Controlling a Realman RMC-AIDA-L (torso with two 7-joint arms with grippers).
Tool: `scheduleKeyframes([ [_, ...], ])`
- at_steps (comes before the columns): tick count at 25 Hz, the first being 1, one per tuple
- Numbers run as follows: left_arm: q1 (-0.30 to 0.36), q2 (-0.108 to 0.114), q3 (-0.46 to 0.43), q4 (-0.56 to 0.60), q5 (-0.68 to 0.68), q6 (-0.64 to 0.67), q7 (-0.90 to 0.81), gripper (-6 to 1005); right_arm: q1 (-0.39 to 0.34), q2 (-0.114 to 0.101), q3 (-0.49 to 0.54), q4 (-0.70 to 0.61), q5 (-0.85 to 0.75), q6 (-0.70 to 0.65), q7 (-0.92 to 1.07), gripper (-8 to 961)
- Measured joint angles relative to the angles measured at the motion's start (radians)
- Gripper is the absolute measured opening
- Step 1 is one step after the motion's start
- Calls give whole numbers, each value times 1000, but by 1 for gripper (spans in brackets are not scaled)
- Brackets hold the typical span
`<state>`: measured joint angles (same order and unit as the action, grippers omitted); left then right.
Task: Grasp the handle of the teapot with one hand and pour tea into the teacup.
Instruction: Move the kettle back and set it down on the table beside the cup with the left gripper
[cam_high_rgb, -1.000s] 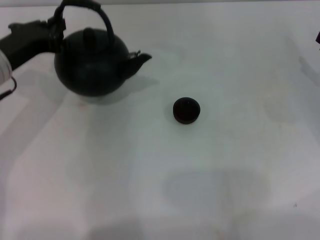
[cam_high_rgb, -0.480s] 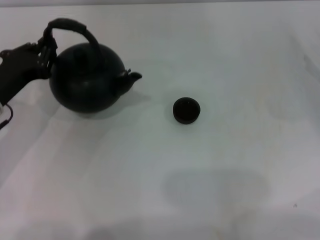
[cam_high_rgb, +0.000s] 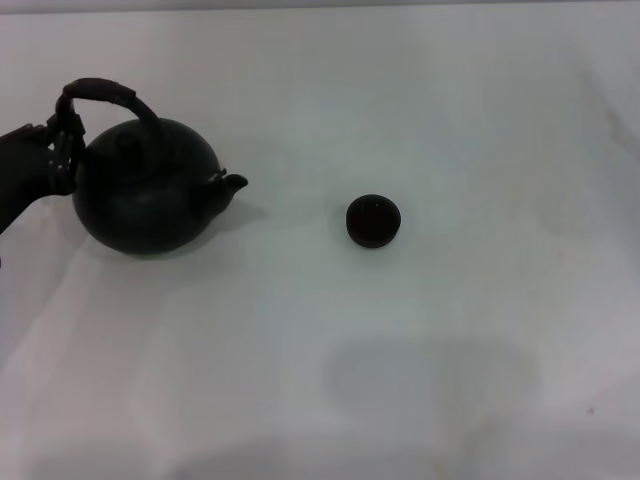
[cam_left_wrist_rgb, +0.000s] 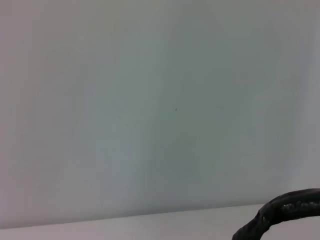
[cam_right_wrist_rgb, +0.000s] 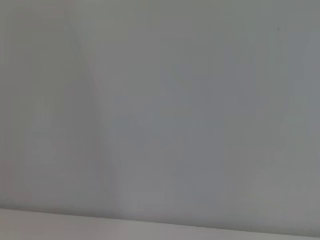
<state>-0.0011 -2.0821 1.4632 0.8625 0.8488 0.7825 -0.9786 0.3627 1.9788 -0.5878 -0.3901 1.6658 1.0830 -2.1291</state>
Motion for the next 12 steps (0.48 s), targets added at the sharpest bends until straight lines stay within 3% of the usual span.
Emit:
scheduleKeyframes([
  [12,-59,7,-28,-119,-81,58,110,96,17,6,-9,2,-1,-28,0,844],
])
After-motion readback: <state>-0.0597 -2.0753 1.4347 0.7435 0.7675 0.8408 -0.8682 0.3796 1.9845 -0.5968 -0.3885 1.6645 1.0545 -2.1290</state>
